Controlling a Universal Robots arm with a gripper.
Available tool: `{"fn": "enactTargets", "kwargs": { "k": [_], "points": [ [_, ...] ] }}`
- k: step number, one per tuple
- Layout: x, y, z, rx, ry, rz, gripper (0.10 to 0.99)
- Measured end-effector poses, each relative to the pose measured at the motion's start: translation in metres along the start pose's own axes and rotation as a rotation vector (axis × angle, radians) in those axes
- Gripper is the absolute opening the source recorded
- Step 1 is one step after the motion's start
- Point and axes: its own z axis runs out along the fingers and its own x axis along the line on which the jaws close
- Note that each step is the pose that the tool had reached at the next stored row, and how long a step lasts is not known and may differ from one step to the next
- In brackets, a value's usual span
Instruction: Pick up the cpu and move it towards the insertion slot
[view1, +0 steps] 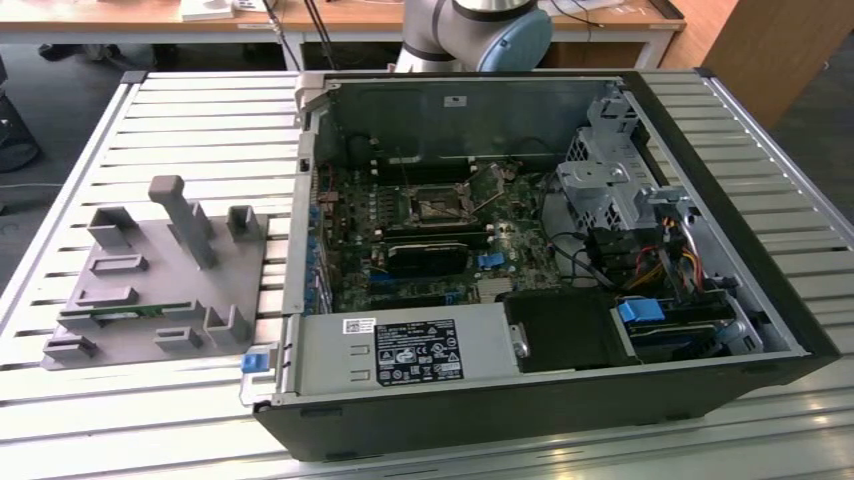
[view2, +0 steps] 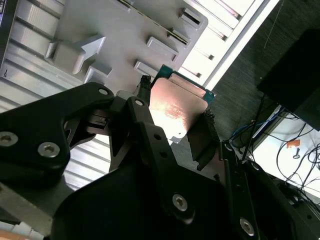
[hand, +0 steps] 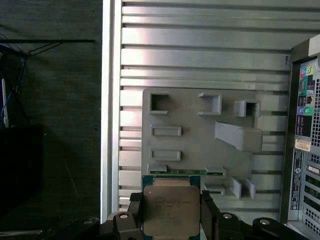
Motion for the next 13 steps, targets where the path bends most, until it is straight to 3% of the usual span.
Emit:
{"fn": "enactTargets", "kwargs": {
  "k": [11,13],
  "points": [
    [0.0001,0.0001,-0.0174,0.001,0.0,0.0,0.545],
    [0.0001,0.0001,-0.0188,-0.007,-0.0003,0.0,0.545]
  ]
}}
